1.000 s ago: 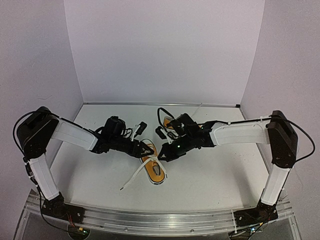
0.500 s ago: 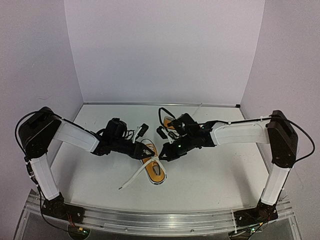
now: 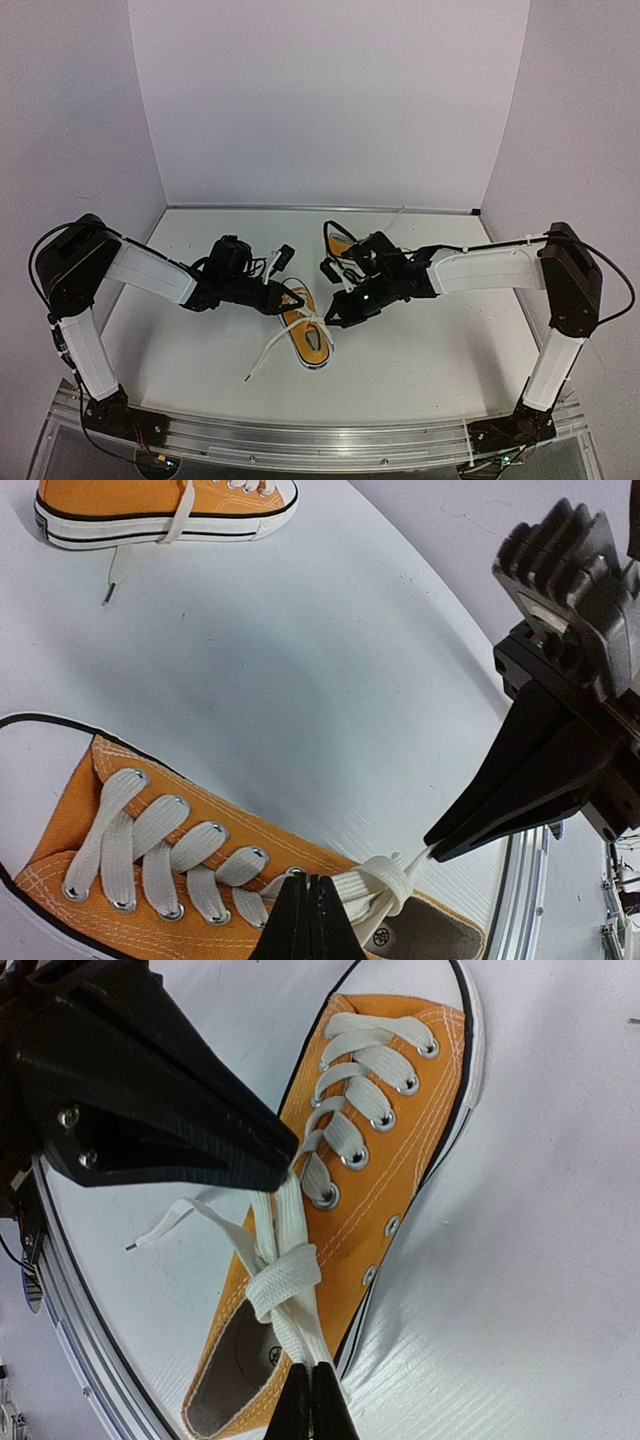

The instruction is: Tie the shoes

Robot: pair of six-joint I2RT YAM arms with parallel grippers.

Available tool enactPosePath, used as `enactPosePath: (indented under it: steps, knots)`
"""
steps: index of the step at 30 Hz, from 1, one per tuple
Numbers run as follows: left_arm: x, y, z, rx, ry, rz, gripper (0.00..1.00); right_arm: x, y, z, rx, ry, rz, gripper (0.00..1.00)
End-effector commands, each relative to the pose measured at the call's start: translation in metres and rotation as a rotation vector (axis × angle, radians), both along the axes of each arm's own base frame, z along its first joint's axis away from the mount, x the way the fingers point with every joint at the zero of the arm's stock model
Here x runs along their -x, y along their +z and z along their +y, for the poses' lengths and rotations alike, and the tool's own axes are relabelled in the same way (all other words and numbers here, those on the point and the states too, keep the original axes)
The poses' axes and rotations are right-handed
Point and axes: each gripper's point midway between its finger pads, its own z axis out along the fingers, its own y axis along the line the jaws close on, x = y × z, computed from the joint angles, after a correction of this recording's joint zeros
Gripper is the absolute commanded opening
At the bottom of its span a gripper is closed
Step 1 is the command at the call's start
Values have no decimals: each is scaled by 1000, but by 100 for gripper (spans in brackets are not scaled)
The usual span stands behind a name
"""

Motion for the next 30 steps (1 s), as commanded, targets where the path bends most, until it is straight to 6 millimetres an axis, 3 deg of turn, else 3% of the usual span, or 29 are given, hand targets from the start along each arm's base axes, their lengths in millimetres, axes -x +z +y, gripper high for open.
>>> enactPosePath:
  steps: [1,20,30]
  knots:
    - [-11,14,12,-9,50,-53,0,2,21,-7,-34,-10,-29,0]
    - [-25,6,32,-65,116,-53,0,22,13,-28,-20,-16,7,0]
    - [-26,-2,33,-87,113,-38,0,36,28,-16,-105,55,30,0]
